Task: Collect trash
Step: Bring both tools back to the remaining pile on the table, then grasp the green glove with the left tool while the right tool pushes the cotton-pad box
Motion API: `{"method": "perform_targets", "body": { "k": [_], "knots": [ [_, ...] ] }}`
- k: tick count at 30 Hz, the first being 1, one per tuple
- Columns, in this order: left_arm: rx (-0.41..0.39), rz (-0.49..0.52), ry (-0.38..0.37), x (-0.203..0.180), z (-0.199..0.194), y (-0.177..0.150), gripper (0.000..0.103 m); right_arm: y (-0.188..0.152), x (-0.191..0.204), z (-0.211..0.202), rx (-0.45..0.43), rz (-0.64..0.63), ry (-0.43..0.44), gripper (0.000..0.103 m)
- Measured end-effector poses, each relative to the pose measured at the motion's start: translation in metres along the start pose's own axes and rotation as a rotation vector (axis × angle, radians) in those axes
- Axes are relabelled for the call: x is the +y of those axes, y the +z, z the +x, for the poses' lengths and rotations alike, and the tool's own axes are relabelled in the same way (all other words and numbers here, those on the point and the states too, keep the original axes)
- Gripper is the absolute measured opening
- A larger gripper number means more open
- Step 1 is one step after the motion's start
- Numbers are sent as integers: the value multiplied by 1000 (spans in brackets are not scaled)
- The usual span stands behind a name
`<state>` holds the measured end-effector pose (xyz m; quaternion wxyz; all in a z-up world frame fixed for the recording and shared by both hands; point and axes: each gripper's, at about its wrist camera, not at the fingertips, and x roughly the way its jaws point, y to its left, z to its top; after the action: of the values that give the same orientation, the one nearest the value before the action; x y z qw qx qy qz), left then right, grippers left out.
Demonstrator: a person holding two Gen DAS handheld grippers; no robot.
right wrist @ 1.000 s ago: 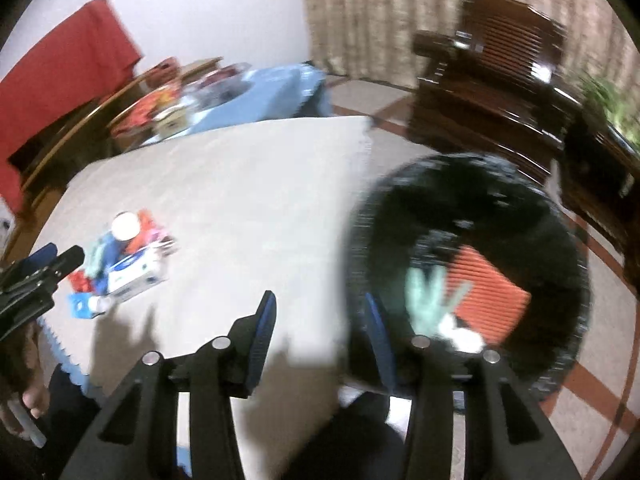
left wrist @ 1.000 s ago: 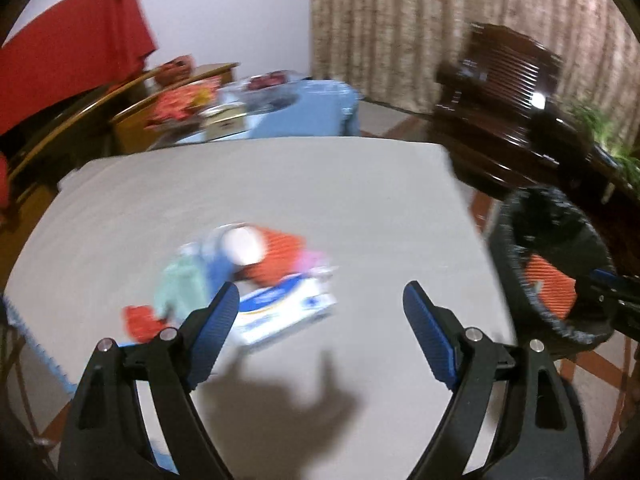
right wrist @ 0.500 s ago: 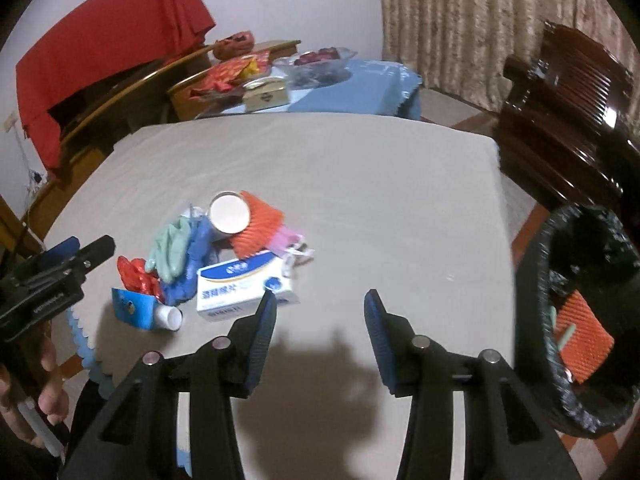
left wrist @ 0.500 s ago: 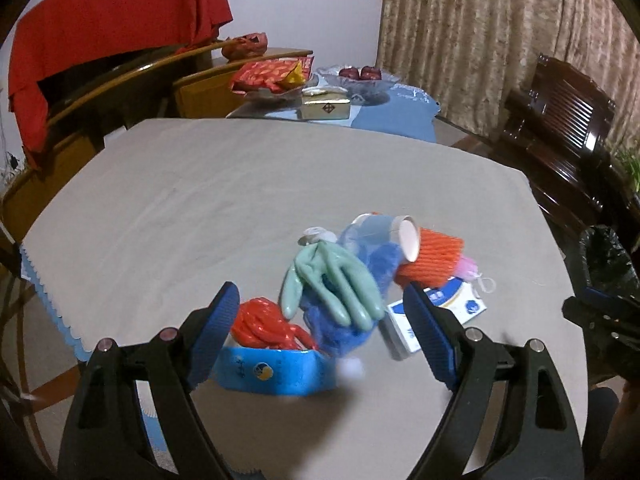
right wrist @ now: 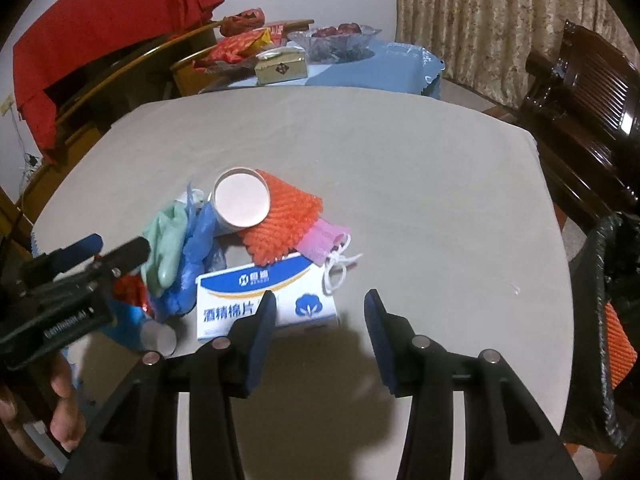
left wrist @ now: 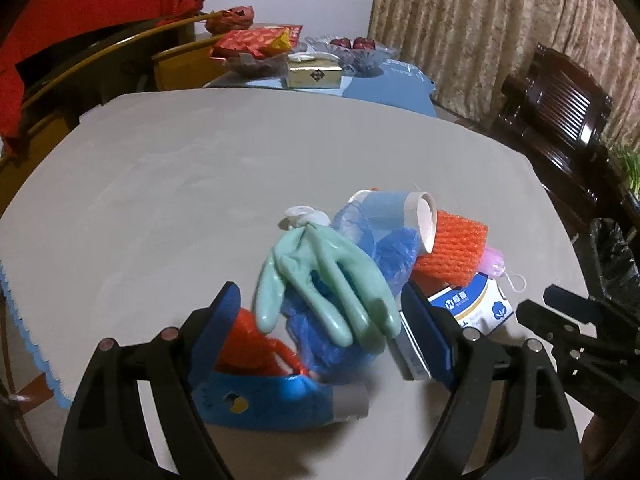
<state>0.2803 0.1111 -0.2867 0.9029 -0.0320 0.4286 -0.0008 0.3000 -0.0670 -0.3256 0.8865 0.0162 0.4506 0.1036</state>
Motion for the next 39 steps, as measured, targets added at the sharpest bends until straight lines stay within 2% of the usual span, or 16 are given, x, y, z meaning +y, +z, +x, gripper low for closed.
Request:
{"method": "perform_targets", "body": {
  "k": [6, 7, 8, 9, 11, 12, 14, 18, 26, 30, 34, 39],
  "knots": [
    [43, 10, -23, -5, 23, 1, 67, 10, 0, 9, -8, -4, 9, 45],
    [53, 11, -33, -5, 27, 1, 60, 12, 0, 10, -10, -7, 10, 45],
    [60, 14, -39, -6, 29, 0, 47, 12, -1, 11, -11, -8, 12, 45],
    [64, 20, -40, -7, 32, 0, 42, 12, -1, 11, -11, -7, 13, 45],
    [62, 25, -46, -7, 32, -1, 25, 13, -2, 12, -10, -3, 17, 45],
    [59, 25, -50, -7, 31, 0, 22, 13, -2, 13, -8, -2, 18, 45],
    [43, 24, -54, -5, 25, 1, 10, 12, -2, 14, -3, 1, 21, 45],
    [11, 7, -50, 1, 12, 4, 6, 7, 5, 14, 7, 4, 42, 45],
    [10, 4, -44, 6, 3, -4, 4, -14, 55, 21, 34, -69, 86, 49],
    [15, -1, -43, 11, 2, -8, 4, -21, 74, 25, 5, -140, 32, 52],
    [23, -10, -51, 13, 3, -11, 4, -21, 64, 27, -6, -147, -25, 52],
    [27, 13, -51, 2, 1, -16, 4, -15, 21, 22, -4, -66, -89, 53]
  ]
}}
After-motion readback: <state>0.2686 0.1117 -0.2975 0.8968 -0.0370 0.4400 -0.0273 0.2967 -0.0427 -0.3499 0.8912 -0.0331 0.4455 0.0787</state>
